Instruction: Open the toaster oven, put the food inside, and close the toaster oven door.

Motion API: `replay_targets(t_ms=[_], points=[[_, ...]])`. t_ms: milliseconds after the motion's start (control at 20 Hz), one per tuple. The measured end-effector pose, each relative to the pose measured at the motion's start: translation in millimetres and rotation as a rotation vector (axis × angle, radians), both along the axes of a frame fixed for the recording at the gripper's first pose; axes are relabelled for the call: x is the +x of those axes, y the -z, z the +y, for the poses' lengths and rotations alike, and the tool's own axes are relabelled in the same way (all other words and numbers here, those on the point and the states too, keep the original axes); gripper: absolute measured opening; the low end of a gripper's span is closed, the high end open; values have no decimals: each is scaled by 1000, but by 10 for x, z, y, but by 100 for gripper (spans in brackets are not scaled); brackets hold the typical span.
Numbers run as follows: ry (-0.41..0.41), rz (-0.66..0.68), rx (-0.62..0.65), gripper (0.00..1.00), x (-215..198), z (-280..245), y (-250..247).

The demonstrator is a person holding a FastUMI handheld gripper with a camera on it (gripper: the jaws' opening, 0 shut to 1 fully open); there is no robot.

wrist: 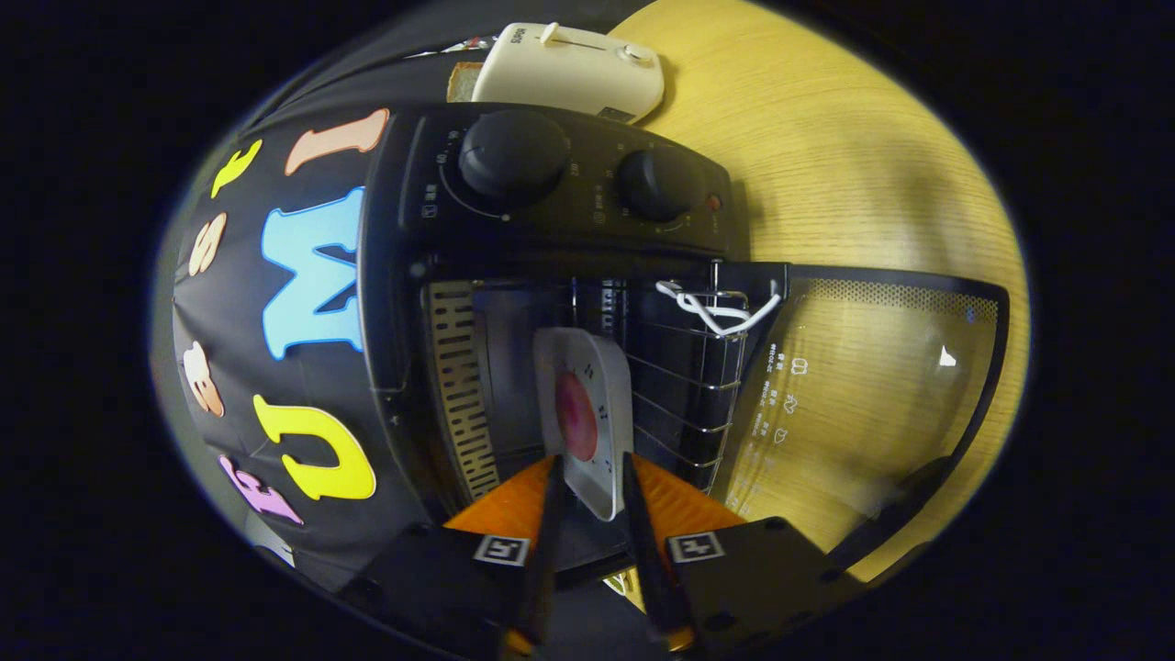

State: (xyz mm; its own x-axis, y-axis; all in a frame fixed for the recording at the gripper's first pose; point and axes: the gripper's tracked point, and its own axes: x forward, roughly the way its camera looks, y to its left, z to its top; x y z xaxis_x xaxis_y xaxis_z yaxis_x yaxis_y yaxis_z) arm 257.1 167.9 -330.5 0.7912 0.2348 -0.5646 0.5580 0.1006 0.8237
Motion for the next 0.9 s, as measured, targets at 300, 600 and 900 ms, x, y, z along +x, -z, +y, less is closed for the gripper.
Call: replay_targets(t_ms=[300,600,900], points=[[-211,-85,-124,98,-392,136,-236],[-487,-167,-395,98,-904,156,-309],[-694,-171,-574,98,-1399,191,-116]])
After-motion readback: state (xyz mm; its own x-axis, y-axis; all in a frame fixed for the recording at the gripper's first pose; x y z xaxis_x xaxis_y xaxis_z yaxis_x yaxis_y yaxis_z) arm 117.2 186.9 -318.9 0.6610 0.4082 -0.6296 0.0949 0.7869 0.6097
